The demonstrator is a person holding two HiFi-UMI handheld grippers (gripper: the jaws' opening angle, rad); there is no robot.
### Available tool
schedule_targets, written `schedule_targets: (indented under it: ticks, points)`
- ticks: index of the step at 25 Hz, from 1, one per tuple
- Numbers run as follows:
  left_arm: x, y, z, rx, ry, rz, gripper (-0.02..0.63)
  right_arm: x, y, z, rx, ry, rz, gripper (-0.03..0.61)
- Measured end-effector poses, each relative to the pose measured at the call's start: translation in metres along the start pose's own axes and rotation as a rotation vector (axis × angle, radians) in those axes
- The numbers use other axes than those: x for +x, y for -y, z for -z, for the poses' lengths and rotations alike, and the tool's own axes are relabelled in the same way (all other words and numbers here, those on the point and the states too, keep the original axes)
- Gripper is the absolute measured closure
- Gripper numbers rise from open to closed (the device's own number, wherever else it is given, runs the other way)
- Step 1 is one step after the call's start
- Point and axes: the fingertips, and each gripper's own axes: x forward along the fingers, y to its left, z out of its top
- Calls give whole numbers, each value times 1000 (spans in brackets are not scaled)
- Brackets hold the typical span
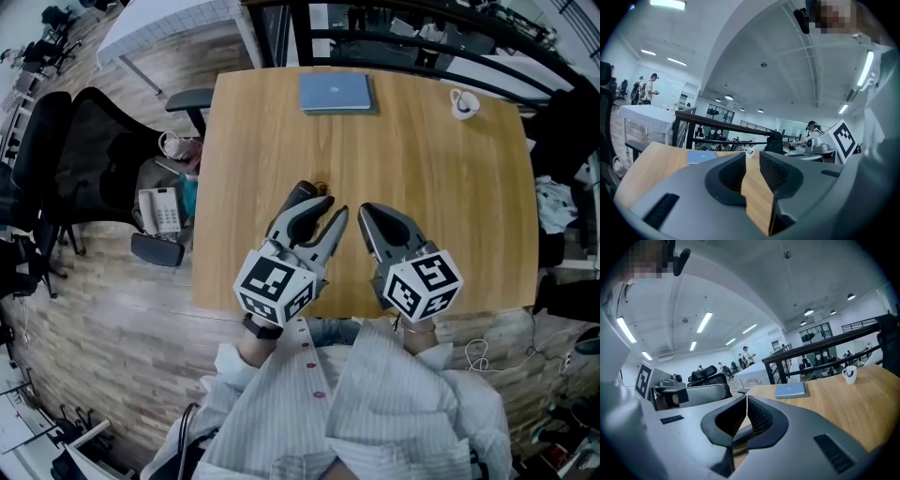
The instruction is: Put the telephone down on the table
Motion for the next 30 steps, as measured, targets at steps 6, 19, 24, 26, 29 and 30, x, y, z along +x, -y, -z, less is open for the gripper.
schedule_targets:
  ticks: [6, 19, 24, 26, 29, 30]
  points:
    - [2, 8, 5, -5, -14, 21, 580, -10, 3, 0, -5, 10, 19, 543]
    - [-1, 11, 12, -24, -52, 59, 604, -12, -8, 2, -36, -6, 3, 543]
    - [2, 12, 16, -25, -69, 63, 604, -11, -7, 2, -35, -10, -4, 545]
    - [1, 12, 18, -26, -73, 61, 604, -11, -8, 4, -36, -14, -3, 545]
    - [0, 11, 21, -27, -77, 55, 604, -13, -7, 6, -34, -18, 3, 545]
    - [-1, 11, 22, -27, -79, 53, 604, -14, -7, 7, -33, -19, 5, 545]
